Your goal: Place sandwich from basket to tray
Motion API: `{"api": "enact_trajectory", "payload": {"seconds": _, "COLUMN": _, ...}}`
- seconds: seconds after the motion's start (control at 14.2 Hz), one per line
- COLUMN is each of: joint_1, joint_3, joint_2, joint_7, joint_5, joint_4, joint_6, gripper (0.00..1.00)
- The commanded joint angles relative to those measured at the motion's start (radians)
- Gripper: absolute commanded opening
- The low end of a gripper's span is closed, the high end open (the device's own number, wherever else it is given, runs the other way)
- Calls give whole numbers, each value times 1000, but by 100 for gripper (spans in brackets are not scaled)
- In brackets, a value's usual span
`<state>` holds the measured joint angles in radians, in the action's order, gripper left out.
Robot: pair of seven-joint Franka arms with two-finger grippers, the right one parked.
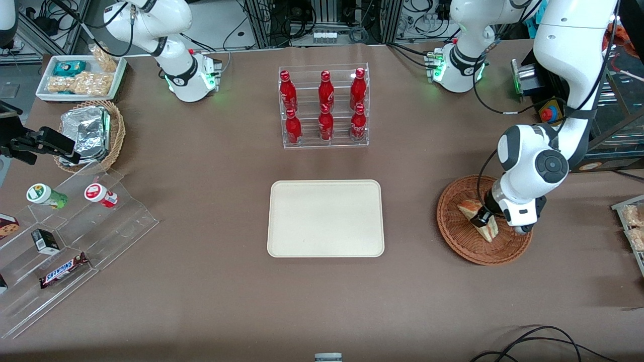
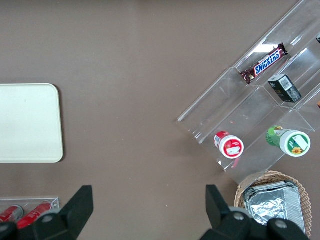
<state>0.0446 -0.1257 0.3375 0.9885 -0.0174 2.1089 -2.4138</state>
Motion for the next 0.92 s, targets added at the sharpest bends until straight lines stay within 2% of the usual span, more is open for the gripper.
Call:
{"api": "enact_trajectory", "payload": {"seconds": 0.0, "joint_1": -5, "joint_3": -3, "joint_2": -67, "joint_7": -48, "joint_5": -13, "joint_4": -140, "joint_6": 327, "gripper": 7}}
{"api": "enact_trajectory", "payload": {"seconds": 0.14, "joint_1": -24, "joint_3": -5, "joint_2": -36, "joint_7": -57, "joint_5": -12, "joint_4": -358, "joint_6": 639, "gripper": 7}}
{"api": "enact_trajectory", "payload": {"seconds": 0.21, "joint_1": -52, "joint_3": -5, "joint_2": -20, "joint_7": -56, "joint_5": -10, "joint_4": -425, "joint_6": 709, "gripper": 7}}
{"api": "enact_trajectory", "payload": {"seconds": 0.35, "joint_1": -125, "joint_3": -5, "joint_2": 3, "joint_7": -51, "joint_5": -6, "joint_4": -448, "joint_6": 710, "gripper": 7}}
{"api": "enact_trajectory", "payload": {"seconds": 0.56, "joint_1": -291, "joint_3": -5, "joint_2": 99, "joint_7": -63, "joint_5": -7, "joint_4": -483, "joint_6": 575, "gripper": 7}}
{"api": "enact_trajectory", "payload": {"seconds": 0.71, "joint_1": -372, "joint_3": -5, "joint_2": 214, "joint_7": -120, "joint_5": -4, "joint_4": -591, "joint_6": 469, "gripper": 7}}
{"api": "enact_trajectory", "payload": {"seconds": 0.85, "joint_1": -466, "joint_3": -5, "joint_2": 325, "joint_7": -186, "joint_5": -6, "joint_4": -729, "joint_6": 467, "gripper": 8}}
